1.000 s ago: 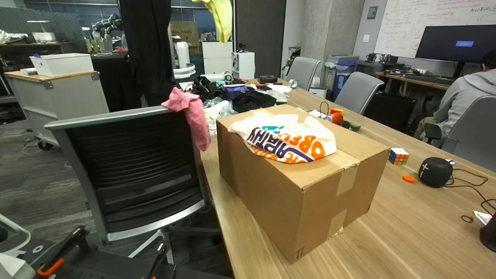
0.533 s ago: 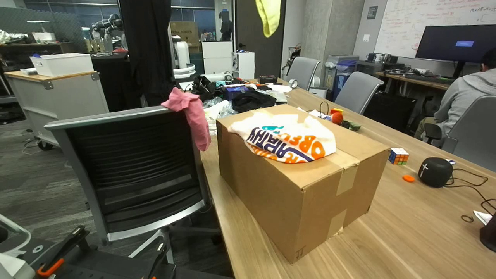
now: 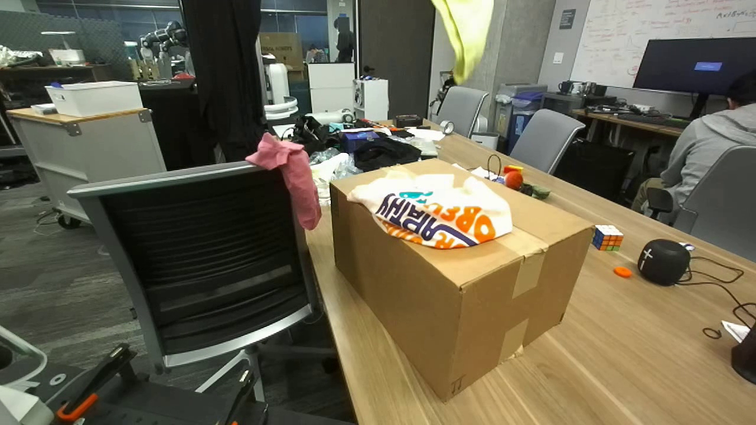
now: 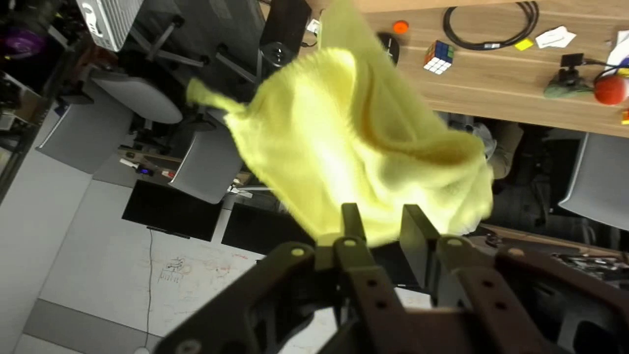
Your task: Put the shirts on the chair onto the box
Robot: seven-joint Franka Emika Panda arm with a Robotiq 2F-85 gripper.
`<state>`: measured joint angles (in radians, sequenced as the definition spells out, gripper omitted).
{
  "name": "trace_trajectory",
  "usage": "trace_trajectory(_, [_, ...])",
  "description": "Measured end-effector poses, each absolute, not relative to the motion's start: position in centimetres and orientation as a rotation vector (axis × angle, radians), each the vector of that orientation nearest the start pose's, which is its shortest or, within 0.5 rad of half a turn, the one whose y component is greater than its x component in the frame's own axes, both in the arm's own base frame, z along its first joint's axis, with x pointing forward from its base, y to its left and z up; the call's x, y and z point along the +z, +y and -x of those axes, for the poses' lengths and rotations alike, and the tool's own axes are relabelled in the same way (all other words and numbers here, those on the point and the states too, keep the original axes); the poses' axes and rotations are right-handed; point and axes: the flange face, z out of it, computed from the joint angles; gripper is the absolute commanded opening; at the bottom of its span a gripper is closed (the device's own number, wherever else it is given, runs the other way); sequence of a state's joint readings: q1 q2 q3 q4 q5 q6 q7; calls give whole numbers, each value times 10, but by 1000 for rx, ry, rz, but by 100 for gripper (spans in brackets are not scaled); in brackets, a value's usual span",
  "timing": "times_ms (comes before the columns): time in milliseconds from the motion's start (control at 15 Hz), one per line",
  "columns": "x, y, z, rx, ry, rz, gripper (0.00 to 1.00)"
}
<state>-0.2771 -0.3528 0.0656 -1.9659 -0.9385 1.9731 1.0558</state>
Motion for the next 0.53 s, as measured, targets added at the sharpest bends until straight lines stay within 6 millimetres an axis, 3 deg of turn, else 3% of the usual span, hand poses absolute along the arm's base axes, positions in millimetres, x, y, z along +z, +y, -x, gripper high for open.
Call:
trace_trajectory(333, [674,-131,-460,808,-1114,-1990,99])
trace_trajectory(533, [667,-111,-466,798,-1057,-2039,100])
